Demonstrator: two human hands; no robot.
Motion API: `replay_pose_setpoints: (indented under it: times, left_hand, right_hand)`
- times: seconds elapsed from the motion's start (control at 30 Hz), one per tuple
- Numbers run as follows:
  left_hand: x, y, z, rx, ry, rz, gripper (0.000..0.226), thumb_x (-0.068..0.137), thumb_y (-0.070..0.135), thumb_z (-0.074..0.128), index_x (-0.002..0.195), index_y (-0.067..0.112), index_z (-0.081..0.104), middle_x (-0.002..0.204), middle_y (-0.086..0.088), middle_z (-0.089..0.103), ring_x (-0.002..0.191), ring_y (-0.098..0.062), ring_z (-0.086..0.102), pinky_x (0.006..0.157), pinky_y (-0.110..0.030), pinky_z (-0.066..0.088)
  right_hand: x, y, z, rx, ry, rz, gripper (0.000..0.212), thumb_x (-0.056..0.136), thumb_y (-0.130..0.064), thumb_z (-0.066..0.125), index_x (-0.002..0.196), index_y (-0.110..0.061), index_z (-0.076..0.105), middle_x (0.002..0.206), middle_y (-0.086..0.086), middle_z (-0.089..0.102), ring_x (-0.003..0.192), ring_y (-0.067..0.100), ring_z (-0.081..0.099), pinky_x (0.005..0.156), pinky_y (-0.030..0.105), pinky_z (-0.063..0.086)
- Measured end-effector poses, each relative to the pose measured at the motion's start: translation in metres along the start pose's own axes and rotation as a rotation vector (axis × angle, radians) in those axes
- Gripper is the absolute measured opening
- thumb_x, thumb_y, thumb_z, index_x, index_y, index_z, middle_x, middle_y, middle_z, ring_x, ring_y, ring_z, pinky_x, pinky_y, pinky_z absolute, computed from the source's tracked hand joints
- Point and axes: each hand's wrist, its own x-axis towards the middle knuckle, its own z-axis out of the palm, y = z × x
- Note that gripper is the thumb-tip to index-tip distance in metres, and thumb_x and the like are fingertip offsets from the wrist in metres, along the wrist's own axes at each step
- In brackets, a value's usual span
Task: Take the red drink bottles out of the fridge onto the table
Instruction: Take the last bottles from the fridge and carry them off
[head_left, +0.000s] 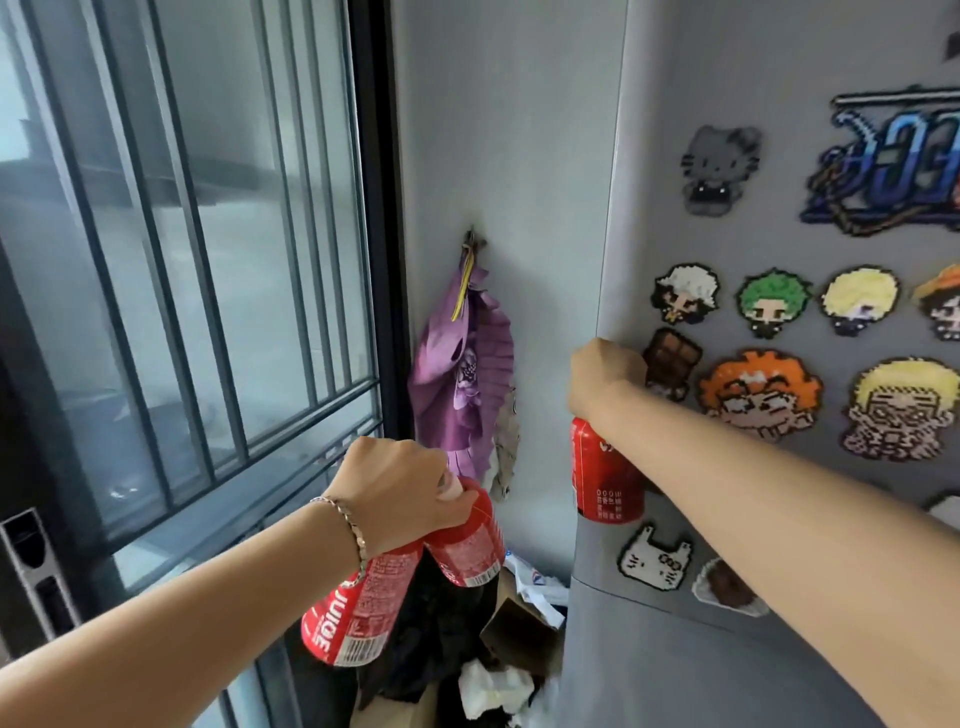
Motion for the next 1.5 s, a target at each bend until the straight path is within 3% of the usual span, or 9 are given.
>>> replay_pose_setpoints:
  times: [0.2,0.63,0.77,0.87,0.97,1.07,1.23,1.4,1.5]
  left_hand:
    - [0.038,0.000,0.010,-0.008,-0.026,-0.015,0.056,0.087,0.066,0.031,0.084,0.019,0.062,0.077,0.005,0.066,0.073,-0.015,0.063,0.067,-0.025,0.044]
    - [0.009,-0.008,0.011,-0.025,-0.038,-0.022,0.052,0.087,0.066,0.031,0.082,0.022,0.057,0.069,0.009,0.056,0.071,-0.014,0.060,0.065,-0.025,0.042]
    - [-0.021,-0.008,0.009,-0.010,-0.092,-0.004,0.054,0.088,0.066,0.030,0.084,0.021,0.060,0.069,0.009,0.055,0.071,-0.013,0.060,0.065,-0.023,0.041]
    - [-0.043,-0.003,0.006,0.015,-0.128,-0.015,0.056,0.088,0.065,0.030,0.088,0.019,0.063,0.078,0.006,0.063,0.077,-0.015,0.062,0.068,-0.025,0.041]
    - [-0.071,0.003,-0.001,0.010,-0.182,-0.084,0.053,0.088,0.064,0.031,0.089,0.020,0.060,0.078,0.007,0.060,0.076,-0.016,0.060,0.070,-0.026,0.043]
    - [-0.101,0.010,-0.012,0.041,-0.221,-0.182,0.054,0.089,0.064,0.030,0.093,0.020,0.060,0.077,0.006,0.056,0.074,-0.016,0.055,0.070,-0.026,0.042]
    - [-0.169,0.031,-0.036,0.135,-0.299,-0.418,0.056,0.089,0.062,0.029,0.095,0.017,0.061,0.089,0.001,0.067,0.080,-0.018,0.061,0.073,-0.027,0.044]
    - [-0.257,0.061,-0.072,0.208,-0.376,-0.669,0.056,0.089,0.060,0.031,0.091,0.016,0.065,0.090,0.001,0.069,0.080,-0.018,0.064,0.070,-0.027,0.046]
    - [-0.329,0.086,-0.103,0.239,-0.439,-0.839,0.054,0.090,0.058,0.032,0.092,0.015,0.066,0.090,0.001,0.070,0.074,-0.016,0.061,0.065,-0.023,0.043]
  right_hand:
    - [0.033,-0.003,0.008,0.075,0.042,0.025,0.036,0.091,0.001,0.046,0.124,-0.006,0.058,0.128,0.011,0.058,0.119,0.030,0.056,0.082,0.036,0.053]
    - [0.007,0.010,0.004,0.061,0.091,-0.018,0.031,0.087,-0.006,0.051,0.117,-0.008,0.060,0.119,0.012,0.062,0.111,0.031,0.061,0.081,0.034,0.052]
    - [-0.028,0.014,0.019,0.195,0.140,-0.085,0.031,0.085,-0.011,0.052,0.115,-0.007,0.048,0.106,0.018,0.064,0.098,0.037,0.063,0.067,0.031,0.042]
    - [-0.053,0.007,0.026,0.351,0.078,-0.108,0.026,0.083,-0.017,0.056,0.106,-0.006,0.053,0.101,0.018,0.064,0.091,0.036,0.063,0.070,0.030,0.047]
    - [-0.077,-0.010,0.021,0.334,0.014,-0.249,0.021,0.085,-0.022,0.056,0.098,-0.006,0.062,0.101,0.015,0.065,0.093,0.033,0.062,0.068,0.027,0.041]
    - [-0.095,-0.031,0.014,0.337,0.036,-0.419,0.024,0.085,-0.019,0.054,0.101,-0.004,0.063,0.108,0.018,0.064,0.100,0.036,0.062,0.073,0.031,0.045]
    - [-0.139,-0.062,0.001,0.386,0.080,-0.711,0.028,0.087,-0.022,0.052,0.106,-0.006,0.064,0.114,0.016,0.064,0.106,0.036,0.060,0.080,0.033,0.047]
    - [-0.212,-0.093,-0.020,0.512,0.140,-1.040,0.021,0.086,-0.020,0.052,0.097,-0.006,0.064,0.104,0.014,0.067,0.097,0.033,0.062,0.072,0.031,0.042]
    - [-0.280,-0.112,-0.037,0.584,0.150,-1.248,0.024,0.086,-0.020,0.051,0.099,-0.006,0.064,0.103,0.013,0.066,0.096,0.031,0.063,0.075,0.031,0.046]
